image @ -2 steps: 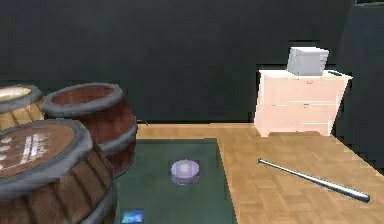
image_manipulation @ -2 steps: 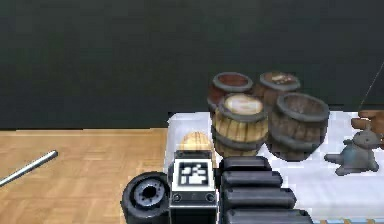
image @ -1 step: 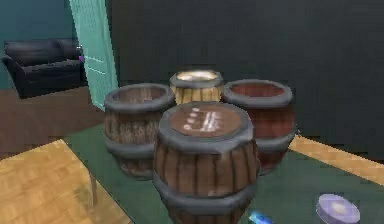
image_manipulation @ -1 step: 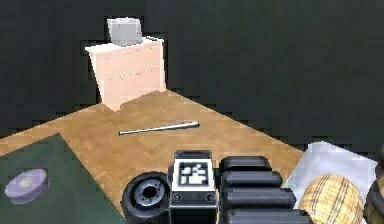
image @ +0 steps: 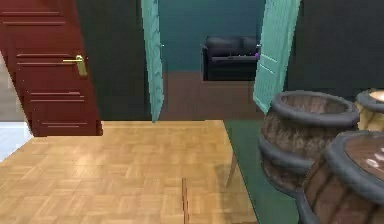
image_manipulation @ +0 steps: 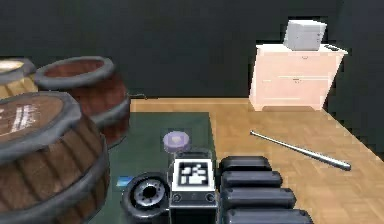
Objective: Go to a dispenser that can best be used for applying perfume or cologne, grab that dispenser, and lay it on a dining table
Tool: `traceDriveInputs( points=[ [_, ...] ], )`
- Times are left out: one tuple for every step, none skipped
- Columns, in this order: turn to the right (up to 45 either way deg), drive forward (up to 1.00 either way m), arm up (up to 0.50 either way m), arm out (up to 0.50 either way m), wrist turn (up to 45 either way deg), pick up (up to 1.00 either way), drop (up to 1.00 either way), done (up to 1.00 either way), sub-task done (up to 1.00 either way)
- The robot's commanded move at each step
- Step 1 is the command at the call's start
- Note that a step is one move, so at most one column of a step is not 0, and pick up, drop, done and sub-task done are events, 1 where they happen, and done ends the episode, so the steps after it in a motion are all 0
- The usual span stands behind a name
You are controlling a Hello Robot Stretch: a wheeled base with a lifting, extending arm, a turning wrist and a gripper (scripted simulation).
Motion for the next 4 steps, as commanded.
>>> traceDriveInputs(
  points=[
    [-42.0,0.00,0.00,0.00,0.0,0.00,0.00,0.00,0.00],
    [0.0,0.00,0.00,0.48,0.0,0.00,0.00,0.00,0.00],
    [0.0,0.00,0.00,0.00,45.0,0.00,0.00,0.00,0.00],
    [0.0,0.00,0.00,0.00,45.0,0.00,0.00,0.00,0.00]
  ],
)
